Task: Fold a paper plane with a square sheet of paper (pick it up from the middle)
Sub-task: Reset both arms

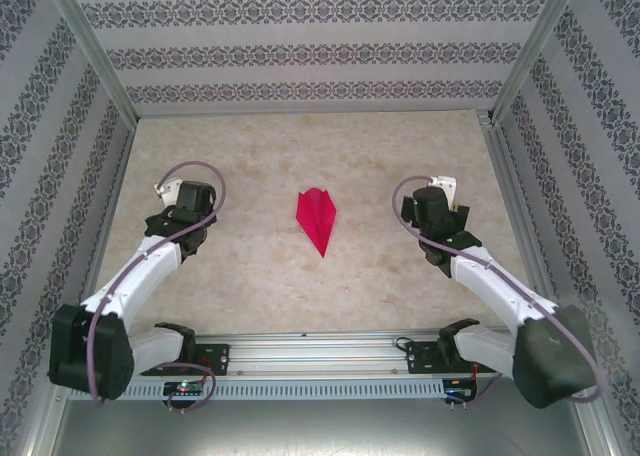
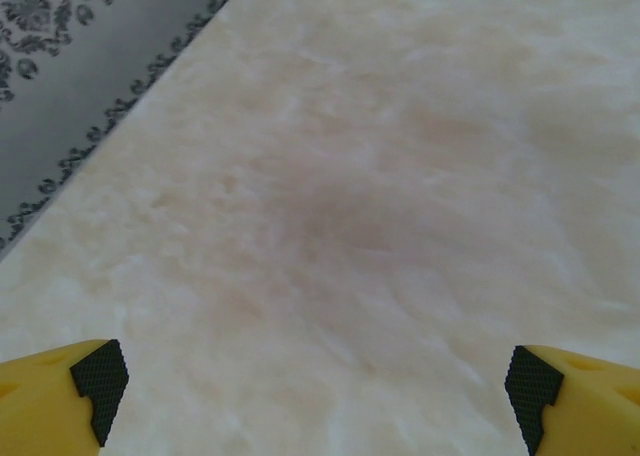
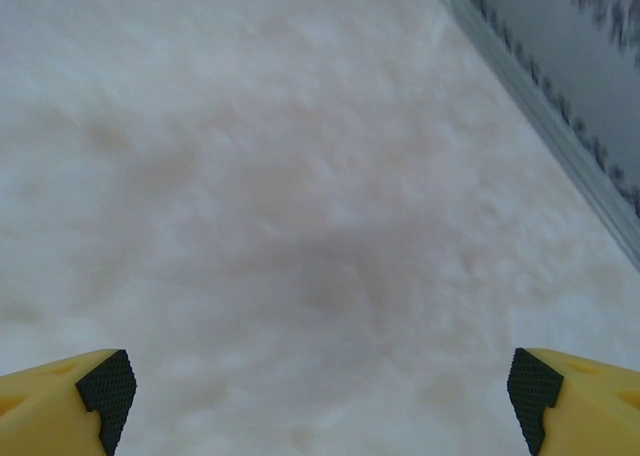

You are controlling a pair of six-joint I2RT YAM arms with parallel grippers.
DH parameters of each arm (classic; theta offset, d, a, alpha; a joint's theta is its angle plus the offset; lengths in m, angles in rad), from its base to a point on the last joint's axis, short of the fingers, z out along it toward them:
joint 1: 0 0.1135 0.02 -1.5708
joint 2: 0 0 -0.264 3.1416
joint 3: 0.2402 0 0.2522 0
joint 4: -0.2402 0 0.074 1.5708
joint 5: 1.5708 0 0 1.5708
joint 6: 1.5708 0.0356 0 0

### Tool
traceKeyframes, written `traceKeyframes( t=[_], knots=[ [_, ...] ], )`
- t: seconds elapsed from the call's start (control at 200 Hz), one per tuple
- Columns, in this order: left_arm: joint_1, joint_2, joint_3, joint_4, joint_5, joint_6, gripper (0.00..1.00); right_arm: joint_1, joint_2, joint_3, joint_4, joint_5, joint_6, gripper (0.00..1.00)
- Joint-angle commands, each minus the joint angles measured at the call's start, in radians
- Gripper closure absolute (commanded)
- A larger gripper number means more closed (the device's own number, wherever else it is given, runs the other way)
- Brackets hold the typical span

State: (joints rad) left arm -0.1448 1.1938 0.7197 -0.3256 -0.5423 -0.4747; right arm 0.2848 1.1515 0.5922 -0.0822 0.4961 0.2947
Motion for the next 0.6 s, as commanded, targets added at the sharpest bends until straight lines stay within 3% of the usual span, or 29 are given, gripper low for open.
traceKeyframes(
  t=[0.0,0.105,0.175,0.27,0.4,0.45,0.5,0.56,0.595],
  knots=[
    [0.058,0.038,-0.110,0.319,0.041,0.202,0.00,-0.060,0.055,0.036,0.152,-0.129,-0.112,0.02],
    [0.060,0.076,-0.212,0.603,0.079,0.274,0.00,-0.071,0.113,0.067,0.151,-0.115,-0.171,0.02],
    [0.063,0.139,-0.246,0.768,0.124,0.331,0.00,-0.077,0.148,-0.001,0.343,-0.144,-0.238,0.02],
    [0.067,0.218,-0.240,0.859,0.151,0.381,0.00,-0.082,0.217,-0.058,0.534,-0.166,-0.285,0.02],
    [0.098,0.288,-0.261,1.007,0.305,0.423,0.00,-0.093,0.264,-0.068,0.605,-0.273,-0.373,0.03],
    [0.105,0.340,-0.288,1.117,0.359,0.441,0.00,-0.113,0.262,-0.121,0.717,-0.342,-0.414,0.02],
    [0.108,0.336,-0.309,1.140,0.420,0.455,0.00,-0.158,0.274,-0.173,0.847,-0.401,-0.377,0.02],
    [0.109,0.384,-0.360,1.302,0.425,0.466,0.00,-0.216,0.247,-0.201,0.851,-0.482,-0.339,0.02],
    [0.111,0.367,-0.365,1.258,0.458,0.473,0.00,-0.246,0.259,-0.229,0.918,-0.543,-0.322,0.02]
  ],
)
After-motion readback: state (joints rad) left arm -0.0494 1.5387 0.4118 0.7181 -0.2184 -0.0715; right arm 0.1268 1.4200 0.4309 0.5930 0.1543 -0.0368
